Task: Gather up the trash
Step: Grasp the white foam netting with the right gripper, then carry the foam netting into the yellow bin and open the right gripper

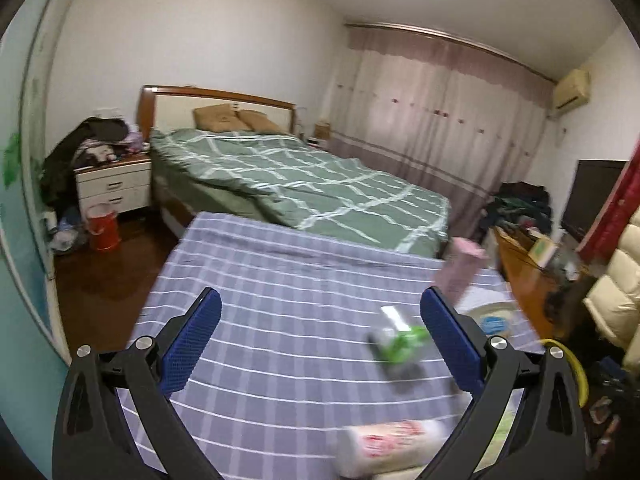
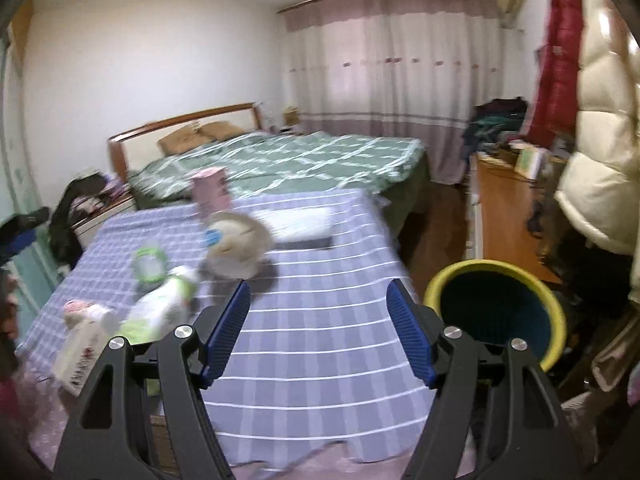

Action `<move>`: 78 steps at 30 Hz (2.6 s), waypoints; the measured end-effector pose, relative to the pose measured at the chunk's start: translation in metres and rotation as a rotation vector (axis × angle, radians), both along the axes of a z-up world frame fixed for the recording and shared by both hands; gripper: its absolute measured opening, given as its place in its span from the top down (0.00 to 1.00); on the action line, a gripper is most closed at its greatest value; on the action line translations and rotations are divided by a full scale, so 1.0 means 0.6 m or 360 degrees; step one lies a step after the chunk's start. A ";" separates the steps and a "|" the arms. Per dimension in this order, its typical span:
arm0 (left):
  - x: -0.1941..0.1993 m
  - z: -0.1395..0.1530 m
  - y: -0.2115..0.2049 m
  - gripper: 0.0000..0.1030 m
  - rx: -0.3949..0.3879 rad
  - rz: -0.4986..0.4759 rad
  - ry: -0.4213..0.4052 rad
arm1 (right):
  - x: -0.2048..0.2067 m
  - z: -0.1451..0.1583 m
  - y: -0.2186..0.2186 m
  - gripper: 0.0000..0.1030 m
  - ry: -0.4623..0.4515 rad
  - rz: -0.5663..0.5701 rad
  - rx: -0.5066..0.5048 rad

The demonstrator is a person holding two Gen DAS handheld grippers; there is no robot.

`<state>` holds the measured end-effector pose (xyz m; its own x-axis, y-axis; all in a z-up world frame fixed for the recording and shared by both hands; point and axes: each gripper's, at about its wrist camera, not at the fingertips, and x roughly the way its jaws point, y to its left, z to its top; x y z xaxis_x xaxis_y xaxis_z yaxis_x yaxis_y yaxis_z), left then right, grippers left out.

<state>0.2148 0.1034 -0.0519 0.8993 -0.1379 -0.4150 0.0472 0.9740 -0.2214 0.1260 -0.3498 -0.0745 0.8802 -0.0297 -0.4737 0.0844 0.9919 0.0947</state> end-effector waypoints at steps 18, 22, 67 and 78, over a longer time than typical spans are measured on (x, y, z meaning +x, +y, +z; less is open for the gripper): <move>0.003 -0.019 0.053 0.05 0.0090 0.0172 -0.0054 | 0.017 0.027 0.109 0.35 -0.0055 0.0439 -0.0096; 0.008 -0.025 0.041 0.05 0.0115 0.0160 -0.0036 | 0.137 0.041 0.013 0.35 0.0010 0.0242 0.0041; 0.021 -0.041 -0.003 0.05 0.0179 0.0067 0.0054 | 0.188 0.049 -0.227 0.89 0.0067 -0.0316 0.0242; 0.018 -0.044 -0.011 0.05 0.0199 0.0049 0.0052 | 0.065 -0.036 -0.366 0.89 0.0210 -0.0717 0.0239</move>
<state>0.2256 0.0967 -0.0786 0.8881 -0.0557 -0.4562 0.0114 0.9950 -0.0993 0.1649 -0.5692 -0.0964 0.7279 -0.3165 -0.6083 0.5227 0.8303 0.1935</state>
